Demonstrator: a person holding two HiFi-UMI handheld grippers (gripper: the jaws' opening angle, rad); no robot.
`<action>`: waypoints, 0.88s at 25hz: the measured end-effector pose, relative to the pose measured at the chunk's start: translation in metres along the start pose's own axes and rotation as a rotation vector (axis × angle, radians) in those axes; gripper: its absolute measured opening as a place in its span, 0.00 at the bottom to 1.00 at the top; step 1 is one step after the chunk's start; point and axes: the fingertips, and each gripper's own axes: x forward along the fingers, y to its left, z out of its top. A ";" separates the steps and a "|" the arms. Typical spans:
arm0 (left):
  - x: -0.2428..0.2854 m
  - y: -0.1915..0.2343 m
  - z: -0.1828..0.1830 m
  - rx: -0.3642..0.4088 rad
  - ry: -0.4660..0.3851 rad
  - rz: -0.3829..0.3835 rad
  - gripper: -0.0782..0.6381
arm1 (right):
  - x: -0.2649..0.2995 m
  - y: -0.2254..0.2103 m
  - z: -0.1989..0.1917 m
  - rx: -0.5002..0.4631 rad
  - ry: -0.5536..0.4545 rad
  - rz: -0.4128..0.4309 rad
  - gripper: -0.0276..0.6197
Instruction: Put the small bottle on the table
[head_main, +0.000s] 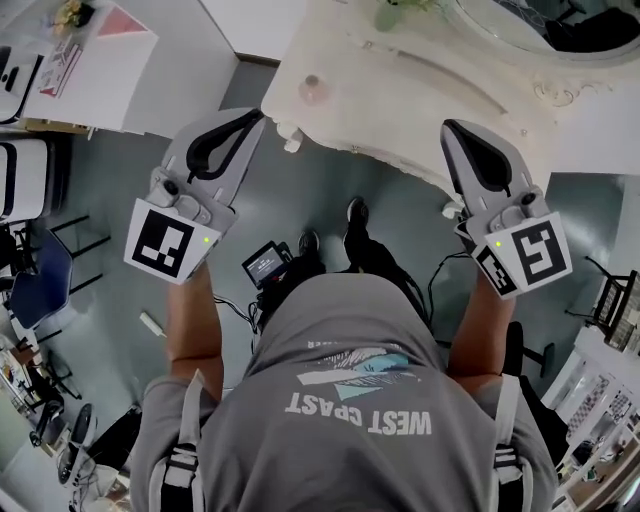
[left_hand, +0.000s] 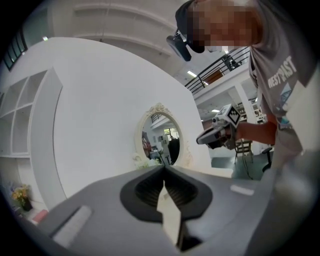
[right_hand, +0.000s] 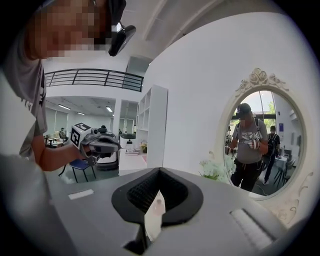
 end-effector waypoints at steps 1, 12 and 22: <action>-0.007 -0.002 0.007 0.004 -0.009 0.003 0.12 | -0.005 0.004 0.005 -0.011 -0.005 -0.002 0.04; -0.074 -0.030 0.038 0.048 -0.072 0.015 0.12 | -0.038 0.053 0.030 -0.065 -0.053 -0.007 0.04; -0.074 -0.037 -0.006 0.020 -0.050 0.000 0.12 | -0.033 0.062 -0.001 -0.063 -0.039 -0.019 0.04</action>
